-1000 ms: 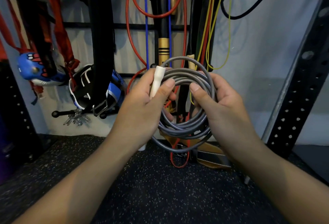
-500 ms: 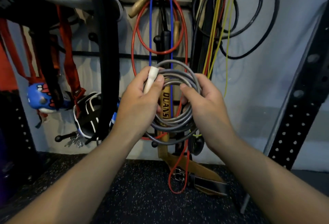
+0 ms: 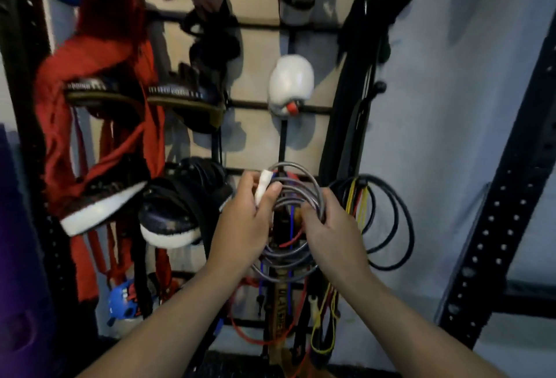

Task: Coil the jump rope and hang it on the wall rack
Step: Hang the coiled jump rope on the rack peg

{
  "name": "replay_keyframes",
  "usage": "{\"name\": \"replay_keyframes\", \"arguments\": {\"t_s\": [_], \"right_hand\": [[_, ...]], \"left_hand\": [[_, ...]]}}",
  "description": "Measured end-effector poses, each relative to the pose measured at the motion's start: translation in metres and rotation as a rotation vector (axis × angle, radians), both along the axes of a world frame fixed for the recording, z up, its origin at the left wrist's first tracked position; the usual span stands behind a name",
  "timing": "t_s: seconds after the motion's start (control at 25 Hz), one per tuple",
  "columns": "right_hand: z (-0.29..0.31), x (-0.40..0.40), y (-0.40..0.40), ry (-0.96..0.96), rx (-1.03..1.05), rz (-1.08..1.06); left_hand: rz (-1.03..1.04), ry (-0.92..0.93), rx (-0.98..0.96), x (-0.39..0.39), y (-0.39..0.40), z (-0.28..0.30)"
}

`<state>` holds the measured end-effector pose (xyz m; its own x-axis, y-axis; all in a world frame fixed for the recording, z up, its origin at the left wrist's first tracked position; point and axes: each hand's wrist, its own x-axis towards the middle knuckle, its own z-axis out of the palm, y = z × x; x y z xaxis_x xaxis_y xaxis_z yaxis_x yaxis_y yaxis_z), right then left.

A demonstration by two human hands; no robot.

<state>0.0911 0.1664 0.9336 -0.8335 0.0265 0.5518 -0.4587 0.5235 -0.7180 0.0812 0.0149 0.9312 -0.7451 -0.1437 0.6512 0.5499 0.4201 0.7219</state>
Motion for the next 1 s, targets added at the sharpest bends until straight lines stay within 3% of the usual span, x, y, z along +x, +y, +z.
{"name": "replay_keyframes", "arguments": {"t_s": [0.12, 0.32, 0.72, 1.0], "right_hand": [[0.082, 0.011, -0.006, -0.063, 0.005, -0.037], [0.147, 0.017, -0.001, -0.131, -0.01, -0.014], [0.155, -0.003, 0.029, -0.118, 0.02, 0.062], [0.142, -0.058, 0.029, -0.088, 0.088, 0.073]], "left_hand": [[0.02, -0.04, -0.052, 0.011, -0.003, 0.082], [-0.037, -0.103, -0.054, 0.02, -0.002, 0.149], [-0.059, -0.091, -0.051, 0.012, 0.022, 0.16], [-0.062, -0.076, -0.072, -0.043, 0.017, 0.141]]}}
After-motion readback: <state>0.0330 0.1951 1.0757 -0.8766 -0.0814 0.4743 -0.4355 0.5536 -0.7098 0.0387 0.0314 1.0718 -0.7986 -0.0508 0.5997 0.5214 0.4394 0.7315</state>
